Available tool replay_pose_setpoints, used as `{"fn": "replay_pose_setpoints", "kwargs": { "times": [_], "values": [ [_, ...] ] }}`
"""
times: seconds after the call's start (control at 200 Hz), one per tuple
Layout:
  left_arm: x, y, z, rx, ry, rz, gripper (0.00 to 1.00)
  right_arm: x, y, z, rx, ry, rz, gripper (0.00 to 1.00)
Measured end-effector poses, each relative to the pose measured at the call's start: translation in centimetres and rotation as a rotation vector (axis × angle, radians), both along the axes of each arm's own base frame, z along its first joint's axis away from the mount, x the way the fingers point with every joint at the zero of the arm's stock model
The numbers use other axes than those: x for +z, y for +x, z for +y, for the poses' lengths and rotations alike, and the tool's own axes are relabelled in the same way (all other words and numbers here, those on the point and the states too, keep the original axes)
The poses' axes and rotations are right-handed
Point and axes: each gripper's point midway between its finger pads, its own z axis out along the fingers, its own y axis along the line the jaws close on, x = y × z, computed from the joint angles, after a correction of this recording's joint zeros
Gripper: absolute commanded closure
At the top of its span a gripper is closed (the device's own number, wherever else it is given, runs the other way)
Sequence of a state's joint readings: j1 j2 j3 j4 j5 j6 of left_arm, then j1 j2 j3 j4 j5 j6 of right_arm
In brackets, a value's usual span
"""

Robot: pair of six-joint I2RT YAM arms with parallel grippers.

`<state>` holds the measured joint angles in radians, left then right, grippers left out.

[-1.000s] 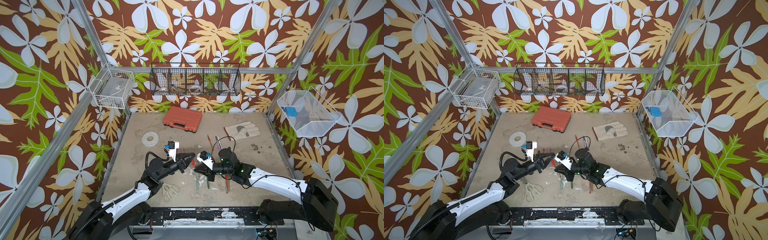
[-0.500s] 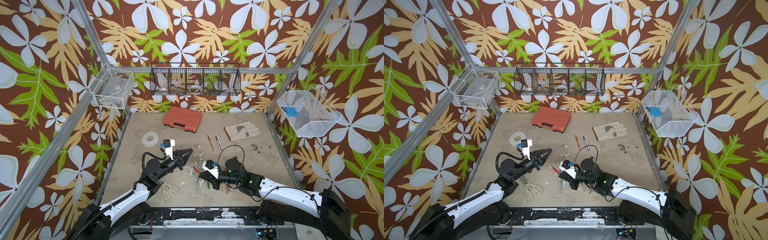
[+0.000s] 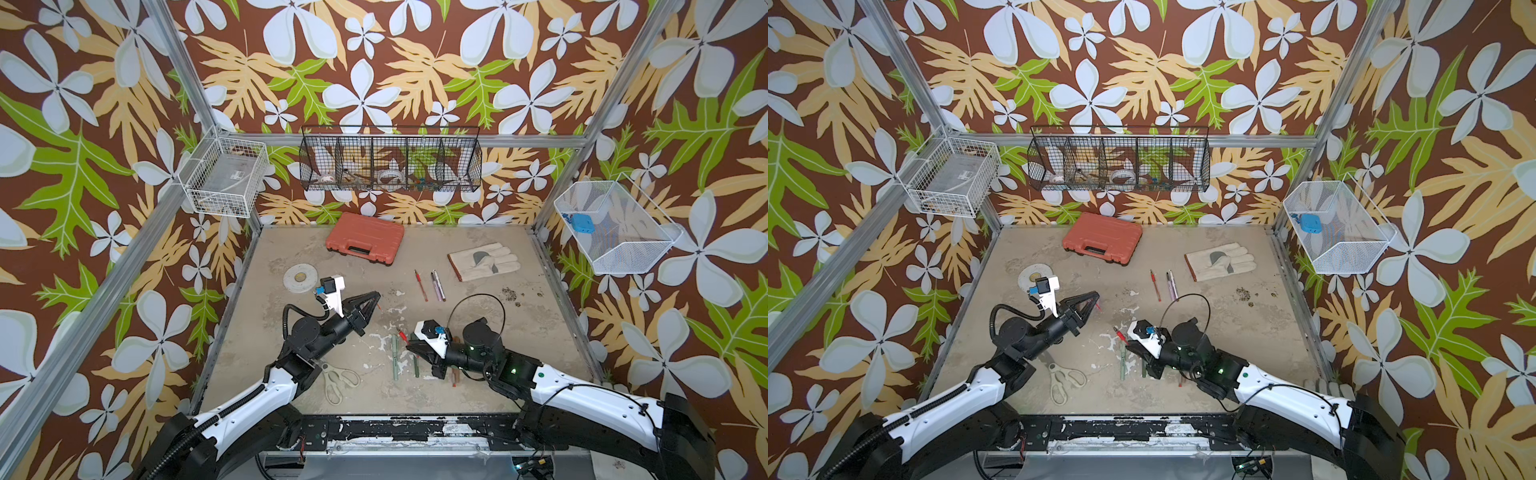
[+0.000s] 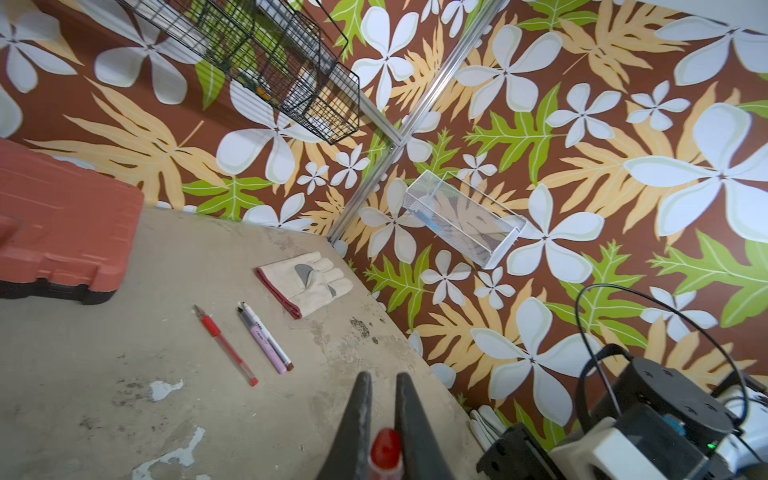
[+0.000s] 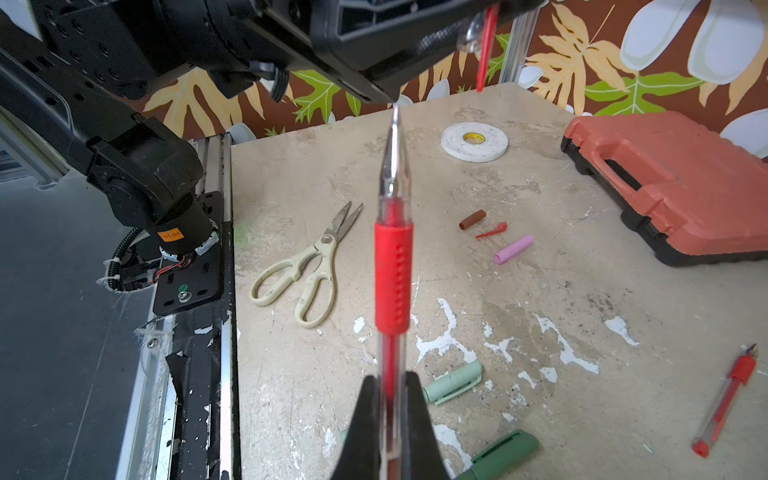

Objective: Open the pen caps
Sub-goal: 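Lower the red cap with the left gripper beside the other removed caps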

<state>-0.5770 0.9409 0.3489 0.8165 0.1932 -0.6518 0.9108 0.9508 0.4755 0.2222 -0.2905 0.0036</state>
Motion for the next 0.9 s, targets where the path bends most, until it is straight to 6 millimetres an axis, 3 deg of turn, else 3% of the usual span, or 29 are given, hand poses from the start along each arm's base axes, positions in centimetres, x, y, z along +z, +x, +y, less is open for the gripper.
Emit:
{"fn": "replay_pose_setpoints", "kwargs": {
  "times": [0.135,0.395,0.686,0.896],
  "values": [
    [-1.2,2.6,1.0,0.132,0.059,0.097,1.00,0.6,2.0,-1.9,-0.096,0.041,0.011,1.00],
    [-7.5,7.0,2.4,0.342,0.284,0.366,1.00,0.3,5.9,-4.4,-0.314,0.027,0.032,1.00],
    [-14.6,8.6,3.3,0.415,0.488,0.576,1.00,-0.9,7.6,-6.0,-0.435,-0.017,0.057,1.00],
    [-18.1,9.5,4.8,0.446,0.553,0.674,1.00,-1.6,9.5,-7.8,-0.528,-0.021,0.095,1.00]
  ]
}}
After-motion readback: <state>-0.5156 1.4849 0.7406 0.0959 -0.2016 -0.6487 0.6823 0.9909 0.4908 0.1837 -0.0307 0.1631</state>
